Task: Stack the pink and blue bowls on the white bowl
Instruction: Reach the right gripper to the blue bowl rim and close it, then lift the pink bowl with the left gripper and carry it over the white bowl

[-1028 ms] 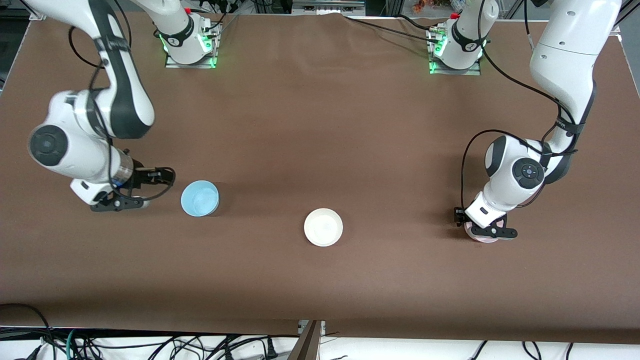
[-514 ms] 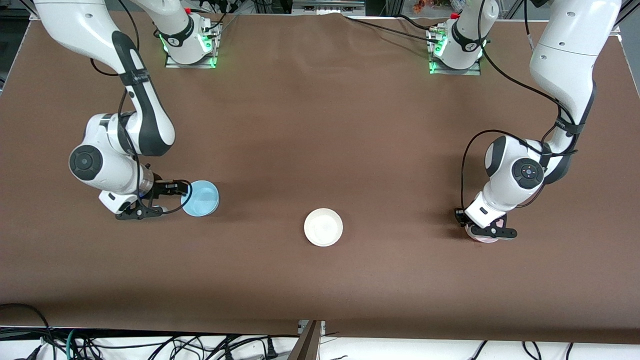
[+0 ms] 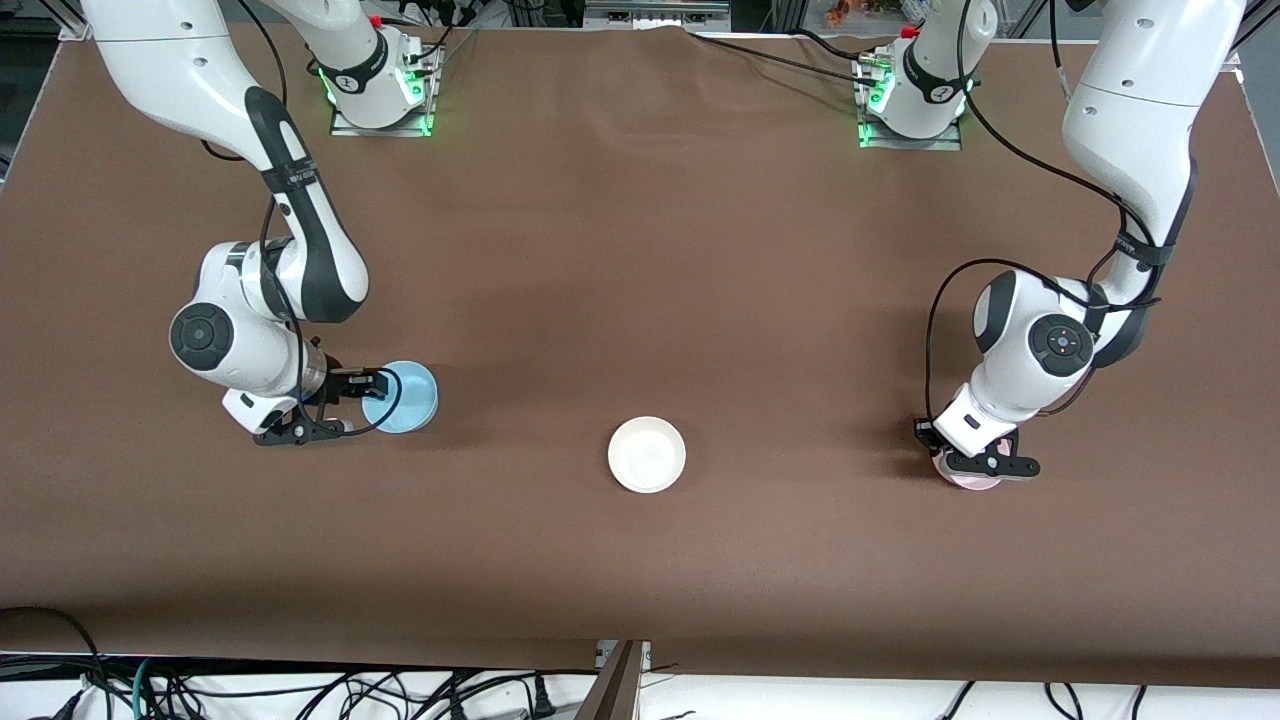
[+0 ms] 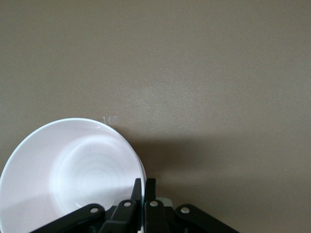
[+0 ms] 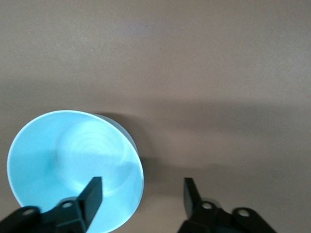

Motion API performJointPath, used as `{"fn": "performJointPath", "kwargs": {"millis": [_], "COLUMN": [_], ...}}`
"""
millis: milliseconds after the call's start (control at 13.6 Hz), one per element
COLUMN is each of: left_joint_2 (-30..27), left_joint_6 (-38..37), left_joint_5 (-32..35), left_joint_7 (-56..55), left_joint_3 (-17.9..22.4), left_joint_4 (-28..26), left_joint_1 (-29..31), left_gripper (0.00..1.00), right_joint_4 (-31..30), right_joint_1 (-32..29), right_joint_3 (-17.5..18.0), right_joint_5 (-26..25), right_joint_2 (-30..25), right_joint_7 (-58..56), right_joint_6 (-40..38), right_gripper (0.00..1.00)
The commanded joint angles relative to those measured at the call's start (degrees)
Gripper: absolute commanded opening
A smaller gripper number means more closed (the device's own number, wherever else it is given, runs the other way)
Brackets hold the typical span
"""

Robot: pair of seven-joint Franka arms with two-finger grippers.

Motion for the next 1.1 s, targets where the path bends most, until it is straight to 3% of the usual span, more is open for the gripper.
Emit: {"fn": "performJointPath", "kwargs": {"millis": [0,294,1028], "left_joint_2": [-0.2,-1.0,-3.0], "left_joint_6": [0.1,-1.1,-15.3], "left_joint_5": [1.5,1.5,0.8], "left_joint_7": [-1.4,-3.1,-16.9], "left_joint_3": [-0.3,-0.7,-0.9], "left_joint_4": [0.6,1.6,10.5], "left_joint_1": [0.1,-0.3,-7.9], "left_gripper": [0.00,0.00,0.00], "right_joint_4": [-0.5,-0.5,-0.5], "right_joint_1": [0.2,0.4,-0.4], "right_joint_3": [0.1,0.5,0.5], "right_joint_5": [1.3,5.0,5.0], "right_joint_2": [0.1,1.1,1.1], "right_joint_7": [-0.8,-1.0,-3.4], "right_joint_6": [0.9,0.9,0.7], "right_gripper": [0.66,0.64,0.17]}}
